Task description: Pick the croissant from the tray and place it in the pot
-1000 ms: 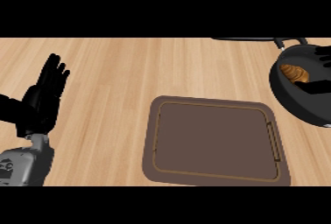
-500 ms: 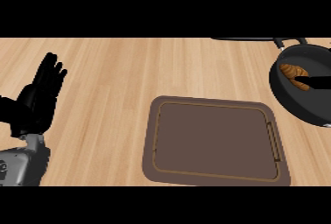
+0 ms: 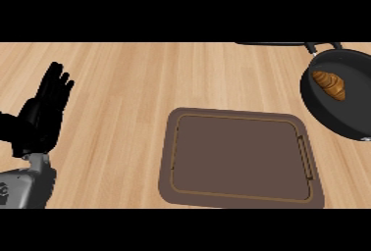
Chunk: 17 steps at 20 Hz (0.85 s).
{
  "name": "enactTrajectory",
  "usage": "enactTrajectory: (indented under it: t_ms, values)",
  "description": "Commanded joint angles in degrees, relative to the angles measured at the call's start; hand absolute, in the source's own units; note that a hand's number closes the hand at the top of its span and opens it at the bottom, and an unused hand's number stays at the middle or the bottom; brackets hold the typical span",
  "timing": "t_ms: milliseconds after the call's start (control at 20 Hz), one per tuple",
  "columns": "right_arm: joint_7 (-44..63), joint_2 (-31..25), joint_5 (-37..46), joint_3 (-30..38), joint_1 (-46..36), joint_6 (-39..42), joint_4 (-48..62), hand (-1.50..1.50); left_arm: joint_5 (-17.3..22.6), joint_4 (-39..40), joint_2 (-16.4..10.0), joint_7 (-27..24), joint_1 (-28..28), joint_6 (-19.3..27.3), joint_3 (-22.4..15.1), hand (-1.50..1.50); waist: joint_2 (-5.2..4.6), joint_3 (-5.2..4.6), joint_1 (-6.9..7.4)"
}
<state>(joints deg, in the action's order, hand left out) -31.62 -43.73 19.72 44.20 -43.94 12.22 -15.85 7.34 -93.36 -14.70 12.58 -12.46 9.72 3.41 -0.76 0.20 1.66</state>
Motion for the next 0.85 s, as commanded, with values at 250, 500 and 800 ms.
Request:
enactTrajectory:
  t_ms: [250,500,800]
  values:
    - [-5.5,-8.96,-2.61,1.68,7.35,11.12,4.21,-1.5,-0.83,0.75,0.3,-1.14,0.25,-0.29,0.47,0.0,-0.05,0.08,-0.11]
    - [-7.59,-12.2,-2.92,1.55,10.08,15.7,4.91,-1.5,-0.59,-1.57,1.75,1.26,0.62,-0.03,-0.99,0.0,0.01,0.13,-0.03]
    - [-7.9,-12.43,-2.83,1.23,10.23,14.81,5.84,-1.5,-0.15,-0.18,0.81,0.5,-0.38,-0.94,0.5,0.0,-0.24,0.23,0.56]
